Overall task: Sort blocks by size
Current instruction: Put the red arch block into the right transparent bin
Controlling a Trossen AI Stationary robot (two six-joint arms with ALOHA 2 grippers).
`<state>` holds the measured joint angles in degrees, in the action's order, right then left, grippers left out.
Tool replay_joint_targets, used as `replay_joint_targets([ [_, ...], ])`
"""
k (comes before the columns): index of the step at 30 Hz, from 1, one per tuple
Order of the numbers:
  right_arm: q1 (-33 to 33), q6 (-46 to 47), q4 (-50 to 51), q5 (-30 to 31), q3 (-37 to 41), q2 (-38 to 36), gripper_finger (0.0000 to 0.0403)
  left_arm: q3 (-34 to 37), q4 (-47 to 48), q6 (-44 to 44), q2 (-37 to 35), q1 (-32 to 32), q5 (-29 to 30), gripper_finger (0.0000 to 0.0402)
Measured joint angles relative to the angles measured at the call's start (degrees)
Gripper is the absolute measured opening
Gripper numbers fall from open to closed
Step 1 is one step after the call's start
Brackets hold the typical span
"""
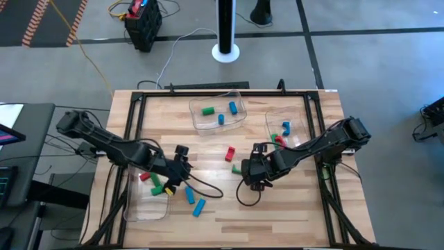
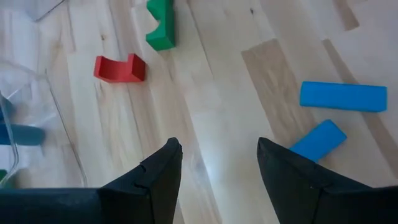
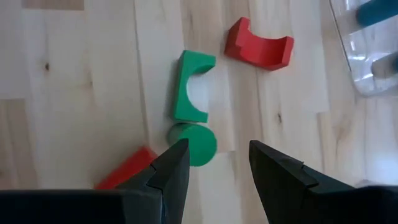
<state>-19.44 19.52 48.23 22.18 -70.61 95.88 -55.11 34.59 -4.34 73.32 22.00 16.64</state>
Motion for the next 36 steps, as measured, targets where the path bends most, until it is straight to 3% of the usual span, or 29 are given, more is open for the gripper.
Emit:
replay_joint_targets([
  [12,-0.4,4.5,-1.0,-4.7,3.4,0.0,0.0195,0.0,-3.2,-1.8,1.8,-5.4,-0.3,0.0201],
  [25,-2.3,8.2,-3.0,-5.4,4.9,0.0,0.0195,5.0,-12.3,-4.6,1.8,-8.6,-6.7,0.0201],
  [36,-4.2,19.2,-4.3,-7.8,6.5,0.0,0.0195,8.6,-17.0,-3.7,1.8,-9.7,-8.9,0.0201],
])
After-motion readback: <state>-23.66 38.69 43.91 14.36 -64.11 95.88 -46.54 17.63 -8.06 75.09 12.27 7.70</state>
